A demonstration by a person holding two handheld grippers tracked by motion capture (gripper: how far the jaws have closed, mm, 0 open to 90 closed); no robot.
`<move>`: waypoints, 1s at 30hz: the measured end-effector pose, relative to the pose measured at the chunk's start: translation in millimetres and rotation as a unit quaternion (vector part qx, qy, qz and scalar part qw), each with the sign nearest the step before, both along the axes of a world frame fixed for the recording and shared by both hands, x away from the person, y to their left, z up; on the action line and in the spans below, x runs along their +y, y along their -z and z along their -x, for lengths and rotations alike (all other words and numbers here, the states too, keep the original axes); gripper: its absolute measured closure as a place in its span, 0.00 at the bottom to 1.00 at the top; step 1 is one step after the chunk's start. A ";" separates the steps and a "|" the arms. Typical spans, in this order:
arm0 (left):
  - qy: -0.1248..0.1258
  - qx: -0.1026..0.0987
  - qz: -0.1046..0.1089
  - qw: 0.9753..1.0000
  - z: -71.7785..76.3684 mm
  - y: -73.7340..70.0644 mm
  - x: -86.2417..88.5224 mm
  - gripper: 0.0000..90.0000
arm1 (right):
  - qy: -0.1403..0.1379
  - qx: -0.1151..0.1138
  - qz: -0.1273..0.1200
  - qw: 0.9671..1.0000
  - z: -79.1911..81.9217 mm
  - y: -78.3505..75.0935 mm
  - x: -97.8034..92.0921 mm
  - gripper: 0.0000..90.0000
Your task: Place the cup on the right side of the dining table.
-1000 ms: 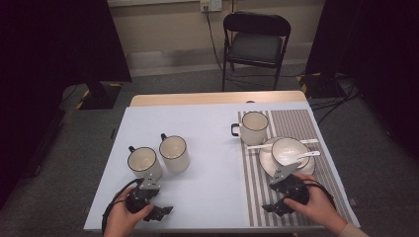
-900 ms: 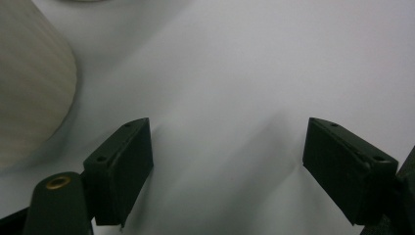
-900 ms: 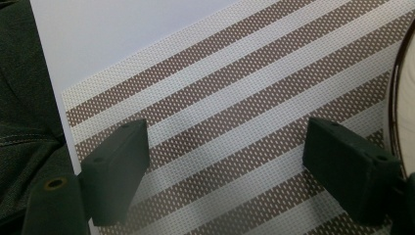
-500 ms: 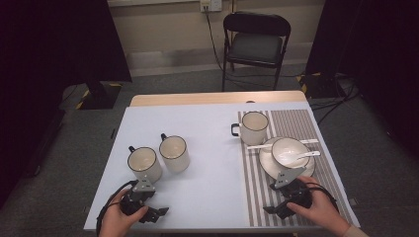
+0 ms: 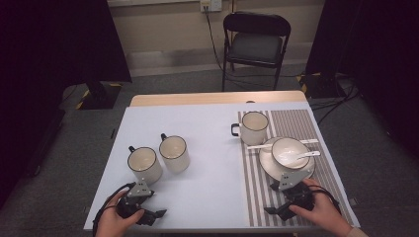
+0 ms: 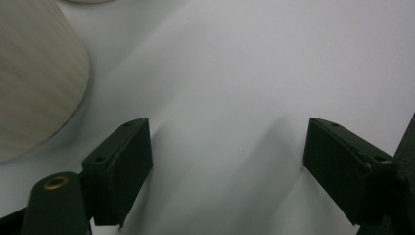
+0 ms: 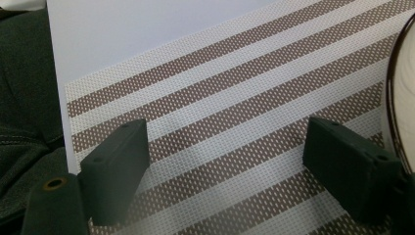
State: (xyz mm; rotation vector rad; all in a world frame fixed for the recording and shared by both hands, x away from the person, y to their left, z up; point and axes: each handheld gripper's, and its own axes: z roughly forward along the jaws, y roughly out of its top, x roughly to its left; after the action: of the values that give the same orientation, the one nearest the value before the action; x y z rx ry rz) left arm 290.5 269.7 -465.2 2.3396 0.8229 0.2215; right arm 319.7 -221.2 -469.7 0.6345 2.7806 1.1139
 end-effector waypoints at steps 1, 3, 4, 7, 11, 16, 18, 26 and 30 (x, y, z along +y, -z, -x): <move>0.005 -0.003 -0.001 1.000 0.5 0.6 0.5 0.19 | 0.002 0.001 -0.005 1.000 0.3 0.5 -0.8 0.19; 0.015 -0.011 0.001 1.000 1.2 2.0 1.8 0.19 | 0.003 -0.004 -0.011 1.000 0.6 1.8 -2.1 0.19; 0.017 -0.013 0.002 1.000 1.8 2.4 2.2 0.19 | 0.004 -0.003 -0.014 1.000 1.0 2.2 -2.7 0.19; 0.024 -0.020 0.001 1.000 3.1 3.9 2.0 0.18 | -0.002 -0.009 -0.021 1.000 1.3 3.9 -4.5 0.19; 0.029 -0.027 0.010 0.999 4.2 5.9 4.9 0.17 | -0.006 -0.019 -0.039 0.999 2.4 7.7 -8.4 0.19; 0.029 -0.039 0.023 0.999 6.5 8.9 7.8 0.17 | -0.007 -0.019 -0.040 0.999 2.4 7.9 -8.6 0.18; 0.028 -0.044 0.033 0.998 7.8 10.7 9.8 0.17 | -0.008 -0.017 -0.043 0.999 2.0 8.0 -9.0 0.18; 0.043 -0.062 0.055 0.996 9.7 16.0 16.2 0.15 | -0.013 -0.036 -0.025 0.999 5.8 8.4 -5.6 0.17; 0.044 -0.062 0.057 0.996 9.9 16.4 16.4 0.14 | -0.015 -0.040 -0.021 0.999 6.4 8.5 -4.7 0.16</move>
State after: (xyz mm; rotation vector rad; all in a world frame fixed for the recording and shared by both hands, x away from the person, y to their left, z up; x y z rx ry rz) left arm 280.6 286.1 -481.6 2.2252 0.6545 0.2730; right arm 313.2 -225.9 -478.1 0.5413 2.7148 1.1791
